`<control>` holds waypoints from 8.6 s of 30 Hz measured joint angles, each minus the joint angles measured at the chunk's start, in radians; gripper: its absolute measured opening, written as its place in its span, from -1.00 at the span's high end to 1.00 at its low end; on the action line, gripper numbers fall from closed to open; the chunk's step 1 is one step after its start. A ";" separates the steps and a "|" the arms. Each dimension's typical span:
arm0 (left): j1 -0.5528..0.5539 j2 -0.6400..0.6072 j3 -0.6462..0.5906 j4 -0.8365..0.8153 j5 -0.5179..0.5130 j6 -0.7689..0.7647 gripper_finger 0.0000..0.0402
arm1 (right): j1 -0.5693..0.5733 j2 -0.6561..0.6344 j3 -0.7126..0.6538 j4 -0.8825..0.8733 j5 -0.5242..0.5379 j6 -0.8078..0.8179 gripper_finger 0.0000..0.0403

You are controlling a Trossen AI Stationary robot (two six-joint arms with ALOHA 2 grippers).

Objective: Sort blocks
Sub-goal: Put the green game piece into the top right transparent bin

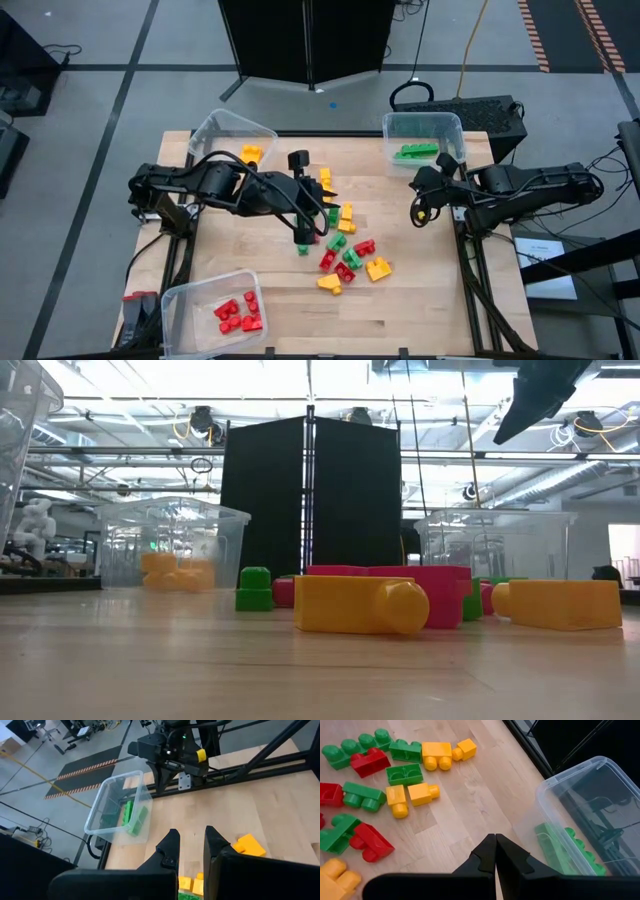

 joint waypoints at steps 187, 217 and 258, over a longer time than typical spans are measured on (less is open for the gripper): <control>0.380 0.344 -0.394 0.068 0.290 -0.749 0.99 | 0.001 -0.158 0.000 0.119 -0.263 0.162 0.97; 0.551 0.479 -0.185 1.057 0.335 -0.446 1.00 | 0.000 -0.266 0.000 0.196 -0.250 0.069 0.97; 0.602 0.612 -0.186 1.352 0.526 -0.321 0.37 | 0.000 -0.266 0.000 0.196 -0.234 0.061 0.97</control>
